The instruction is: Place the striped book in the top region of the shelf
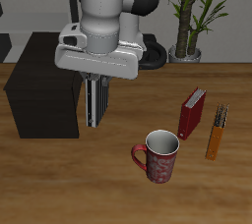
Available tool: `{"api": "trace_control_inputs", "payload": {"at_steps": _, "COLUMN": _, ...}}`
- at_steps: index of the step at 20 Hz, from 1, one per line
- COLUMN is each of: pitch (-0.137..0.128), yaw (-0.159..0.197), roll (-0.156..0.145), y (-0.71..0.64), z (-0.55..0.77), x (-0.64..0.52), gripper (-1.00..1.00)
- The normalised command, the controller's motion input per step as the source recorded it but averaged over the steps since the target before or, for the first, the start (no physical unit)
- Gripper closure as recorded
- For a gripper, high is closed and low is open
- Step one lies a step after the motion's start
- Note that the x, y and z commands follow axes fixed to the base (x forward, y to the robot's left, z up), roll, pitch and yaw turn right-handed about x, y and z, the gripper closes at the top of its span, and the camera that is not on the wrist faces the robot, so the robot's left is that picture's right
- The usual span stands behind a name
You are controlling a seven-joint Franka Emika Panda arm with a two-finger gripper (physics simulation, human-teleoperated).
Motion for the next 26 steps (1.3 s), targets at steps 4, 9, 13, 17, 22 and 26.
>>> {"api": "trace_control_inputs", "payload": {"at_steps": 4, "pitch": 0.007, "yaw": -0.024, "roll": -0.008, "y": 0.09, "z": 0.06, "x": -0.48, "gripper": 1.0}}
{"api": "trace_control_inputs", "payload": {"at_steps": 9, "pitch": 0.021, "yaw": 0.018, "roll": -0.047, "y": -0.01, "z": -0.05, "x": -0.45, "gripper": 1.0}}
{"api": "trace_control_inputs", "payload": {"at_steps": 13, "pitch": 0.015, "yaw": 0.03, "roll": -0.054, "y": 0.02, "z": 0.0, "x": -0.39, "gripper": 1.0}}
{"api": "trace_control_inputs", "payload": {"at_steps": 17, "pitch": 0.018, "yaw": -0.001, "roll": -0.055, "y": 0.08, "z": 0.1, "x": -0.32, "gripper": 1.0}}
{"api": "trace_control_inputs", "payload": {"at_steps": 22, "pitch": -0.001, "yaw": 0.024, "roll": -0.039, "y": 0.17, "z": 0.13, "x": -0.21, "gripper": 1.0}}
{"api": "trace_control_inputs", "payload": {"at_steps": 26, "pitch": 0.019, "yaw": 0.037, "roll": -0.033, "y": 0.26, "z": -0.06, "x": -0.11, "gripper": 1.0}}
